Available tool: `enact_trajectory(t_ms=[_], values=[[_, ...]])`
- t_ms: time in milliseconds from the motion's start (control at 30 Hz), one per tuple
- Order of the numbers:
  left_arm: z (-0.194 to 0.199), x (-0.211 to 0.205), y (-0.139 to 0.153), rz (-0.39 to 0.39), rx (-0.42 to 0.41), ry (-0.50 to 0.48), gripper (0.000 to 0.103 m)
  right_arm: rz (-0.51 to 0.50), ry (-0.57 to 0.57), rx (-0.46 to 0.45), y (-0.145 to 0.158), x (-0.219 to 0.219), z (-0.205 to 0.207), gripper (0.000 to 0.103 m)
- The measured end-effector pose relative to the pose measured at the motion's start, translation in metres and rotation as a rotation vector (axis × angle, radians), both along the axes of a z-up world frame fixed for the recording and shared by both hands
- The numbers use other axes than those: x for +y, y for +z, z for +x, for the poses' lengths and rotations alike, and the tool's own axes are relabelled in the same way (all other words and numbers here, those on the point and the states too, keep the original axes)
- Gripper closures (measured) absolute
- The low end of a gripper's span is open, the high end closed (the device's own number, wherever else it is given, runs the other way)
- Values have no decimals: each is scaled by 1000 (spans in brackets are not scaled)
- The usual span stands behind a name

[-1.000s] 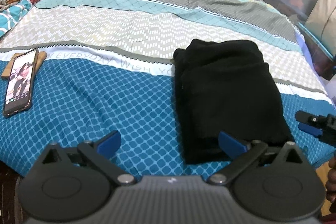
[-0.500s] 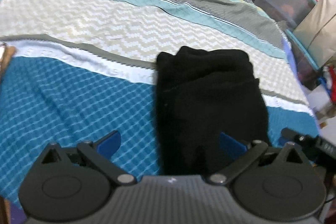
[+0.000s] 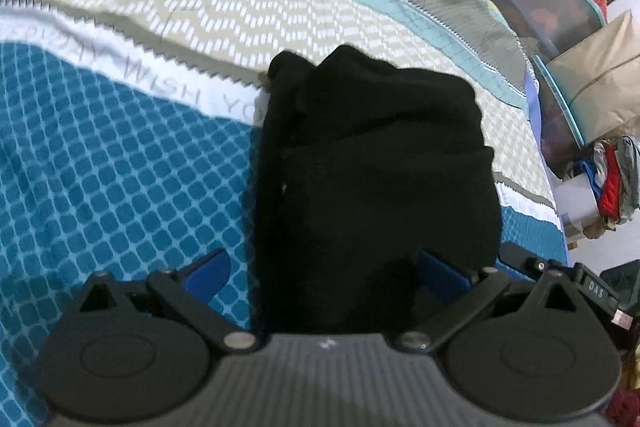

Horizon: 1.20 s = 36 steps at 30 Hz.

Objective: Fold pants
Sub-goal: 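Grasp the folded pants bundle with both grippers and lift it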

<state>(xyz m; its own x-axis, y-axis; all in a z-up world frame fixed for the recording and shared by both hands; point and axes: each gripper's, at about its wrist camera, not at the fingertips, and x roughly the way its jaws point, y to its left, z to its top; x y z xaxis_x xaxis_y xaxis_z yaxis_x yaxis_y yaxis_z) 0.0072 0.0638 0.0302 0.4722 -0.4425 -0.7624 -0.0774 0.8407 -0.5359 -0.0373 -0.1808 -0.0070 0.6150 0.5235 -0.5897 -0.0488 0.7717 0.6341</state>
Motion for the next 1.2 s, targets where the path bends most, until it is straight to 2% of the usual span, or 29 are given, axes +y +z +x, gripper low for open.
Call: enact_trajectory(t_ms=[133, 267, 400, 467, 533, 567, 600, 633, 667, 767, 833, 900, 967, 1033, 1100, 1200], values=[[3, 5, -13, -46, 39, 24, 0, 13, 33, 12, -5, 0, 8, 15], [8, 8, -16, -63, 32, 16, 0, 69, 38, 23, -10, -6, 11, 14], [10, 16, -21, -125, 26, 22, 0, 132, 65, 13, -9, -12, 18, 14], [11, 13, -27, -160, -11, 4, 1, 177, 102, 13, -12, -12, 24, 14], [15, -2, -30, -166, -66, -62, 5, 232, 136, 35, -22, -8, 34, 13], [18, -11, -29, -169, -63, -85, 20, 261, 166, 38, -27, -2, 39, 16], [21, -19, -25, -149, -64, -100, 22, 274, 195, 47, -29, 7, 45, 40], [23, -23, -19, -124, -82, -106, 28, 283, 220, 53, -27, 15, 48, 53], [27, -22, -11, -125, -97, -111, 38, 279, 236, 50, -22, 25, 51, 54], [45, -4, 20, -211, -160, -106, 41, 134, 279, -103, 19, 48, 49, 59], [62, 3, 56, -159, -292, -113, 41, 147, 289, -192, 45, 47, 56, 60], [83, 0, 86, -47, -404, -124, 40, 172, 284, -272, 69, 46, 72, 60], [114, -4, 102, 34, -459, -115, 37, 173, 282, -365, 91, 48, 94, 60], [148, -7, 102, 91, -473, -96, 37, 150, 265, -437, 106, 52, 120, 60], [189, -8, 88, 157, -437, -61, 33, 116, 233, -476, 107, 57, 150, 59], [238, -10, 51, 286, -316, -2, 26, 63, 162, -423, 84, 64, 195, 59]])
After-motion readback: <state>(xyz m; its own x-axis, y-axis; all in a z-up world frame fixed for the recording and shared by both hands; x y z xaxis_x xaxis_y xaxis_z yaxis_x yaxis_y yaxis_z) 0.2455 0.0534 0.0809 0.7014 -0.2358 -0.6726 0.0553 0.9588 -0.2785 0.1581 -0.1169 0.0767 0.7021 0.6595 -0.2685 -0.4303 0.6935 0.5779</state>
